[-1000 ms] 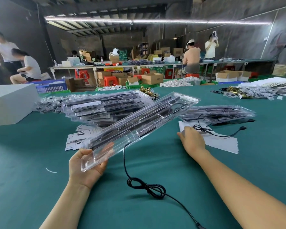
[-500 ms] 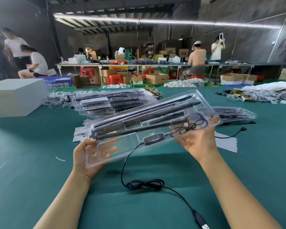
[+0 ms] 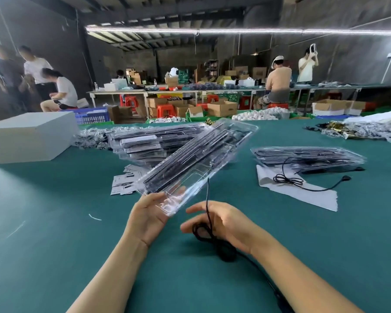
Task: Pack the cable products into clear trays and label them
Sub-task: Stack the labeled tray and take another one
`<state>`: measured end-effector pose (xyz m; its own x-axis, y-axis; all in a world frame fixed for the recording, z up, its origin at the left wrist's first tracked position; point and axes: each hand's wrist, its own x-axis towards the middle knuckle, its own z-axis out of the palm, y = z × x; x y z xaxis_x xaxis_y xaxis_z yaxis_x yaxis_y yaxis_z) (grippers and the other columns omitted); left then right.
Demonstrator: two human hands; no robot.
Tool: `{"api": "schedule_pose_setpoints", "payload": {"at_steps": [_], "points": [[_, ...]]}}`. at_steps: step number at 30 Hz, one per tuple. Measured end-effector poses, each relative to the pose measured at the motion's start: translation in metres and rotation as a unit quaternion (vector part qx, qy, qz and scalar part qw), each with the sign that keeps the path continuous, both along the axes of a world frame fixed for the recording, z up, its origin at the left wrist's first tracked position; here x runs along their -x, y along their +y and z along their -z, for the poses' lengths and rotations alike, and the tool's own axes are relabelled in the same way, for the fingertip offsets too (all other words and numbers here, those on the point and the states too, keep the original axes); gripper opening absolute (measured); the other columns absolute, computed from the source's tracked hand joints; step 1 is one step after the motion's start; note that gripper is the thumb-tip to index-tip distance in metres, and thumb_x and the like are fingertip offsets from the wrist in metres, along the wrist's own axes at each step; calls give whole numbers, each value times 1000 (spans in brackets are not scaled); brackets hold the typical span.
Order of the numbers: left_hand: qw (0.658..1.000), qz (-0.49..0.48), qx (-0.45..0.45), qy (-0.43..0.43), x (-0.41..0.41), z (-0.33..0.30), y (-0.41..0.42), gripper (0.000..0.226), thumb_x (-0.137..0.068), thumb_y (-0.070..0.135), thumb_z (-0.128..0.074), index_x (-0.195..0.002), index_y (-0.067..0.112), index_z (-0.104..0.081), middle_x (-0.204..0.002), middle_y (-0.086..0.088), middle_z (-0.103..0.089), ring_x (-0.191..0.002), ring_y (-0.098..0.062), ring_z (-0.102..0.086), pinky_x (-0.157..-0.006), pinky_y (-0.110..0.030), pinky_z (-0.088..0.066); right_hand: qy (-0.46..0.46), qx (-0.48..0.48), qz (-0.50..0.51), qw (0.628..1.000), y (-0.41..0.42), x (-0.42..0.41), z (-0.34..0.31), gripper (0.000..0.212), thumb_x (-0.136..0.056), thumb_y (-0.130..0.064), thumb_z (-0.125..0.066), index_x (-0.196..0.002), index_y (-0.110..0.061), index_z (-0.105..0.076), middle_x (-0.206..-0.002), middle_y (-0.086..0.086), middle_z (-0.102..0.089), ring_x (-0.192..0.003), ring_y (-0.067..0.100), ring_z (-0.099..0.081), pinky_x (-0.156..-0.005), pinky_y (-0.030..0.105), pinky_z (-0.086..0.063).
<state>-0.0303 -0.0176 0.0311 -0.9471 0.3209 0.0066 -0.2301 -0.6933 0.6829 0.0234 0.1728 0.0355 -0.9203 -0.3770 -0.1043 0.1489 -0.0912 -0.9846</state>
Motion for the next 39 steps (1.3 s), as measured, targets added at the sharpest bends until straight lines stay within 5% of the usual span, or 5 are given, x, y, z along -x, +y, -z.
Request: {"api": "schedule_pose_setpoints", "payload": {"at_steps": [7,17,26,34,39], "points": [[1000,-29,-7,-1,3,1,-4,23,-69,-7,-51,-92,-6,-54,-119,-35,-58,-107,-41,-64,-90,-47,-52,35,-122,90,988,23,4,-9,66,-88,-66,-35,-81,-7,-61,-54,13,-60,-31,18,-43,-41,22,-40],[999,-5,46,20,-2,-3,-8,1,-75,9,-57,-75,9,-56,-107,-36,-63,-99,-54,-62,-71,-44,-59,200,-153,280,926,76,7,-18,38,-86,-41,-66,-59,-17,-56,-46,2,-45,-33,14,-32,-39,22,-33],[966,-123,219,-55,15,11,-14,7,-92,-1,-54,-87,-2,-49,-80,-20,-69,-76,-38,-71,-71,-47,-59,-26,-41,214,976,75,10,-18,49,-97,-52,-40,-89,-6,-56,-56,8,-52,-38,15,-36,-43,26,-39],[582,-361,727,50,4,18,-1,29,-94,23,-49,-111,0,-51,-121,-24,-43,-96,-37,-46,-85,-41,-35,-93,95,164,978,71,13,-6,21,-97,-19,-45,-94,-2,-57,-72,13,-61,-55,17,-53,-51,28,-49],[431,-451,717,310,-15,17,29,13,-84,9,-63,-94,6,-69,-104,-16,-63,-98,-40,-55,-84,-49,-36,-54,86,198,975,63,14,6,10,-95,-11,-56,-91,-3,-52,-78,14,-62,-61,16,-61,-53,23,-52]]}}
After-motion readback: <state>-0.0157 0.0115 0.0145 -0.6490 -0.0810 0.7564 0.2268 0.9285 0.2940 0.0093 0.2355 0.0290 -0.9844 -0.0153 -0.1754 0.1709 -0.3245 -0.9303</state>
